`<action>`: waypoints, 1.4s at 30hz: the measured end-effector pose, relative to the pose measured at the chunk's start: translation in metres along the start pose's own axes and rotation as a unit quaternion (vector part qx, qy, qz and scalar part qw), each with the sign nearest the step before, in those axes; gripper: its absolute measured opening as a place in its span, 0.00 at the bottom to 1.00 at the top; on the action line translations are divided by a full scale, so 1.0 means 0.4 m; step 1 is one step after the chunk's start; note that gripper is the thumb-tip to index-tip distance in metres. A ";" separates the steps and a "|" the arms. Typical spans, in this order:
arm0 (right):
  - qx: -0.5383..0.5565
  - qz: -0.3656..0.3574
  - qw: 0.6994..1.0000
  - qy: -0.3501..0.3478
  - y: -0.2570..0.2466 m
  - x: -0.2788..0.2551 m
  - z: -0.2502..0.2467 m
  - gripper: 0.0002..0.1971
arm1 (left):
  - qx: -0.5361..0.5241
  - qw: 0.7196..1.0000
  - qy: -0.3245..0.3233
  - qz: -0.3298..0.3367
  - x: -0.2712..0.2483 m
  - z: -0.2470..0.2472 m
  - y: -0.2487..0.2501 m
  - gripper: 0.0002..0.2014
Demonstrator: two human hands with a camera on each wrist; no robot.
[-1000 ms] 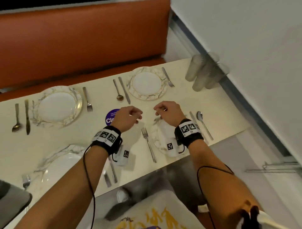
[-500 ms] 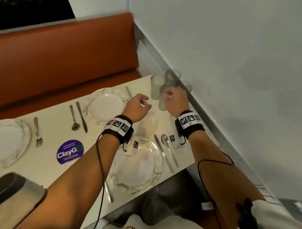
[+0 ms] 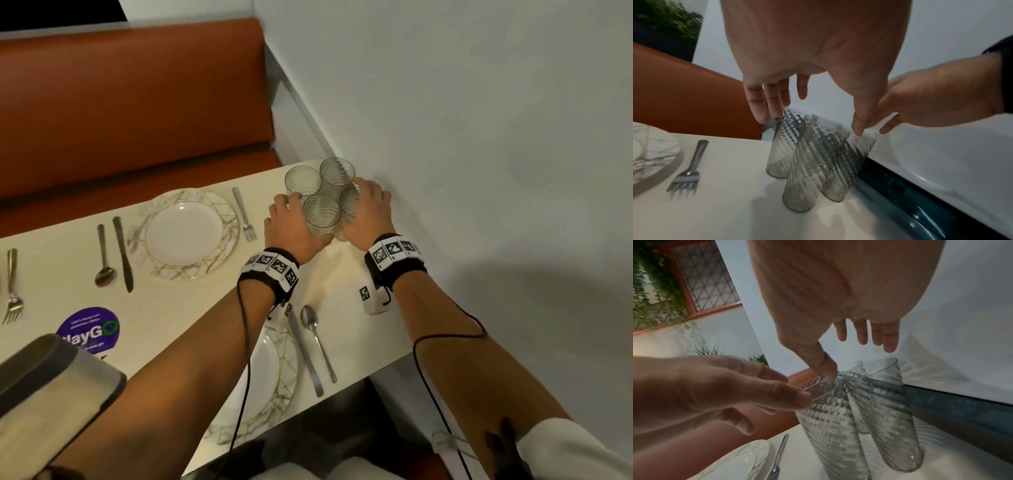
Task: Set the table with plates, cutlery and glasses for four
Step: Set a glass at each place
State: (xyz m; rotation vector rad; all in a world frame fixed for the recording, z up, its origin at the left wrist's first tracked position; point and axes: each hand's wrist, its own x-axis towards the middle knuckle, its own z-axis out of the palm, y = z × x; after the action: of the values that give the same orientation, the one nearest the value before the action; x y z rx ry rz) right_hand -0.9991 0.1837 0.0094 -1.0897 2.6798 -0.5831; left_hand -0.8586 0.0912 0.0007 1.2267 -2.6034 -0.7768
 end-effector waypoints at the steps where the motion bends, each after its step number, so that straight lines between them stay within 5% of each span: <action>1: -0.004 -0.005 1.000 -0.003 0.006 0.005 -0.001 0.42 | 0.017 1.000 0.006 0.004 0.006 0.005 0.006 0.51; 6: -0.018 -0.006 0.999 -0.040 0.020 0.033 -0.008 0.47 | 0.089 0.995 0.007 0.044 0.046 0.023 0.034 0.47; 11: -0.042 0.009 0.996 -0.077 0.027 0.062 -0.009 0.49 | 0.047 0.997 0.007 0.060 0.051 0.036 0.036 0.40; 20: -0.052 0.060 0.995 -0.058 0.012 0.079 0.002 0.49 | 0.087 0.994 -0.028 0.059 -0.017 0.010 -0.033 0.52; 28: -0.008 0.119 0.991 -0.068 -0.049 0.020 0.022 0.53 | 0.036 0.996 -0.069 -0.042 -0.075 -0.082 -0.129 0.49; 36: 0.018 0.012 0.991 -0.134 -0.311 -0.108 0.076 0.42 | -0.102 0.988 -0.035 -0.111 -0.170 -0.225 -0.311 0.46; 42: 0.056 -0.092 0.977 -0.186 -0.625 -0.264 0.221 0.40 | -0.075 0.987 0.022 -0.141 -0.318 -0.384 -0.589 0.44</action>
State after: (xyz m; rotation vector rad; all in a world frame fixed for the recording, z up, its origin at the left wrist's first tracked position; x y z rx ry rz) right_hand -0.7391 0.0693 0.0387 -1.2803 2.2178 -0.4934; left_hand -0.5630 0.0035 0.0189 1.5649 -2.3157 -0.9630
